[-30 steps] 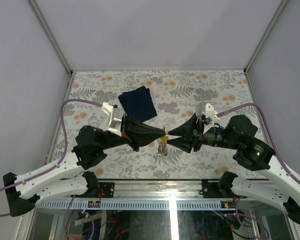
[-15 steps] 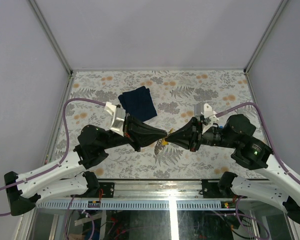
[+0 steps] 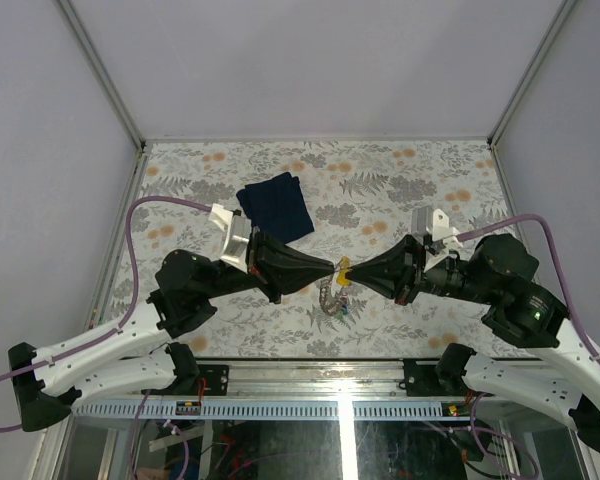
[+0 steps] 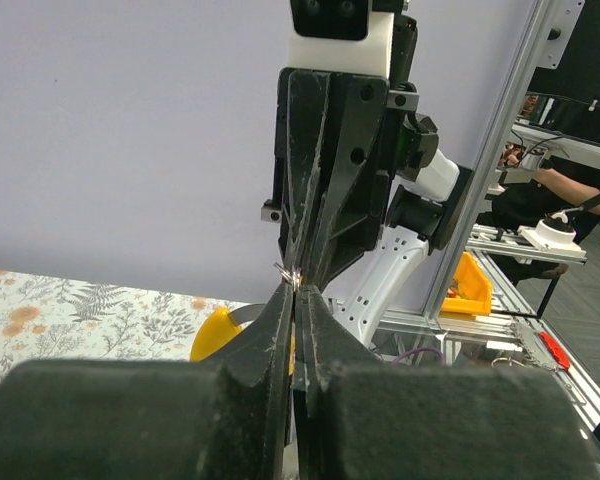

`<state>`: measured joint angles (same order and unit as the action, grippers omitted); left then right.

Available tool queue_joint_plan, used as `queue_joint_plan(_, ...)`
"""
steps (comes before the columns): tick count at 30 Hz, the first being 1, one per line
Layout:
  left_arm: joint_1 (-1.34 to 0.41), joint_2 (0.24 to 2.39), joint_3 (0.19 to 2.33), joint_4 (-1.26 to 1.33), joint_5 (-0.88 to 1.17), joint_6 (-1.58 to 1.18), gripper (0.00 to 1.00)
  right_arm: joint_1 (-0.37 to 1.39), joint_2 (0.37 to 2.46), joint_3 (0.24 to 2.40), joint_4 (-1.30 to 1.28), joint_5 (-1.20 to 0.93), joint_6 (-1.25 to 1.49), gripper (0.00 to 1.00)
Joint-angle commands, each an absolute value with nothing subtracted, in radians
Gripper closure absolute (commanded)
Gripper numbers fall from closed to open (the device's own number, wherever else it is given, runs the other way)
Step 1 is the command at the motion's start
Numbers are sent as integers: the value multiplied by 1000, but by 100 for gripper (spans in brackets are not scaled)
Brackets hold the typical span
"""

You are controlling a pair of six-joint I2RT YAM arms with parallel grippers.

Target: Put the keys on the keyring

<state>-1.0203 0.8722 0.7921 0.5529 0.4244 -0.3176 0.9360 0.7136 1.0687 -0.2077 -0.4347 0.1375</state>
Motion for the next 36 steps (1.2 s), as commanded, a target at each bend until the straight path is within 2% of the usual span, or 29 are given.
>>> queue_joint_plan(1, -1025, 875, 818, 634, 434, -321, 100, 941, 720, 1131, -192, -412, 121, 95)
queue_joint_plan(4, -1025, 886, 828, 614, 437, -318, 100, 941, 732, 1139, -189, -423, 122, 91)
queue_joint_plan(8, -1025, 887, 828, 596, 427, -313, 100, 941, 733, 1146, -247, -402, 92, 75)
queue_joint_plan(14, -1025, 866, 841, 502, 377, -283, 100, 940, 672, 1139, -327, -266, 55, 65)
queue_joint_plan(25, -1025, 845, 882, 255, 234, -236, 100, 942, 739, 1201, -612, 205, 183, 58)
queue_joint_plan(30, -1024, 836, 880, 211, 213, -229, 100, 941, 775, 1190, -612, 186, 199, 57)
queue_joint_plan(36, -1024, 830, 881, 210, 250, -213, 100, 941, 678, 1092, -404, -137, 91, 60)
